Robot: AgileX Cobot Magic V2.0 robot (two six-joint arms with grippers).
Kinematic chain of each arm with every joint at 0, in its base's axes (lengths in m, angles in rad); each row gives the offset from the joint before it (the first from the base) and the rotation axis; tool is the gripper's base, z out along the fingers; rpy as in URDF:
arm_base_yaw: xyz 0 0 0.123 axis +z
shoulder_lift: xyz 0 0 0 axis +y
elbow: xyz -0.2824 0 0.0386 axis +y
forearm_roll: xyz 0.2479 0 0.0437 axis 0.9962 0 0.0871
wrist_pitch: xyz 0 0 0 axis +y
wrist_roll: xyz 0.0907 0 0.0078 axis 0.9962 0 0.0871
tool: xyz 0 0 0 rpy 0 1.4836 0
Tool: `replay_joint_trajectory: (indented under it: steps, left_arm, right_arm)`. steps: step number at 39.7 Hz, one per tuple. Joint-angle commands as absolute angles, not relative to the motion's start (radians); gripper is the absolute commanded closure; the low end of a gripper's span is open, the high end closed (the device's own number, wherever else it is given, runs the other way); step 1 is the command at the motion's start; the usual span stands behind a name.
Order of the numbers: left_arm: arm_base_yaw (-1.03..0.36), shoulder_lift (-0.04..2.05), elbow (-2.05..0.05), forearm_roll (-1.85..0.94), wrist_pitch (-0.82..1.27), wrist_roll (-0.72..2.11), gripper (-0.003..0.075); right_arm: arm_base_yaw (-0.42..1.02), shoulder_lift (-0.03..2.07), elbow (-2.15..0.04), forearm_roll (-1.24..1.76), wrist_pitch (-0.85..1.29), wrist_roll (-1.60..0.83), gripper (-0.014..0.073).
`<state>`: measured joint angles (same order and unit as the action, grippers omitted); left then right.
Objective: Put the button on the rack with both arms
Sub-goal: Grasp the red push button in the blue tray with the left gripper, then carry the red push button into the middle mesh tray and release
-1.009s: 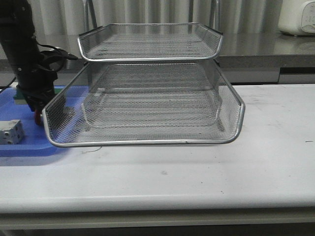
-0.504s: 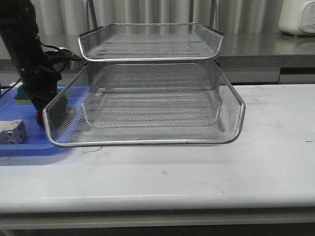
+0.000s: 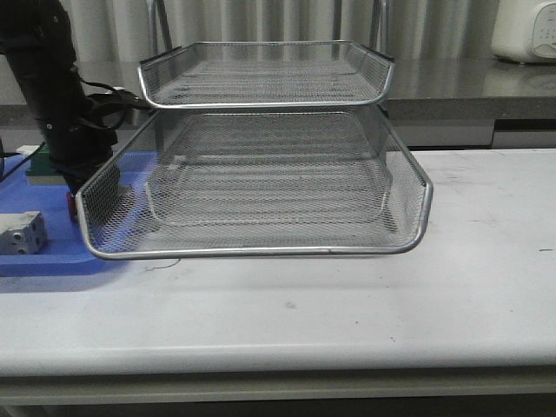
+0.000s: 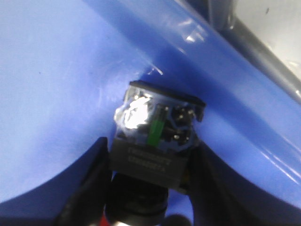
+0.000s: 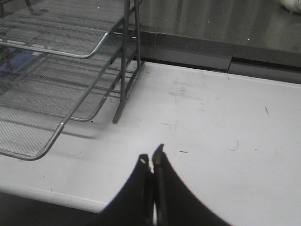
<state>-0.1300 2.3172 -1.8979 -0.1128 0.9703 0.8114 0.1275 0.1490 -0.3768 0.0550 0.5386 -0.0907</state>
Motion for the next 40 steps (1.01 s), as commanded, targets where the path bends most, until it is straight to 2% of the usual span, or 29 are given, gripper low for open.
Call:
replay_joint_trajectory:
  steps: [1, 12, 28, 40]
  left_arm:
    - [-0.131, 2.273, -1.919, -0.120, 0.934, 0.812, 0.0552]
    - [-0.084, 2.233, -1.919, -0.140, 0.947, 0.785, 0.0634]
    - [0.057, 2.059, -1.919, -0.281, 1.088, 0.699, 0.0638]
    - [0.063, 1.885, -1.919, -0.296, 1.228, 0.653, 0.0638]
  right_arm:
    - [0.130, 0.160, -0.402, 0.056, 0.458, -0.093, 0.0704]
    - [0.130, 0.160, -0.402, 0.056, 0.458, -0.093, 0.0704]
    - [0.130, 0.160, -0.402, 0.056, 0.458, -0.093, 0.0704]
    - [0.130, 0.160, -0.402, 0.056, 0.458, -0.093, 0.0704]
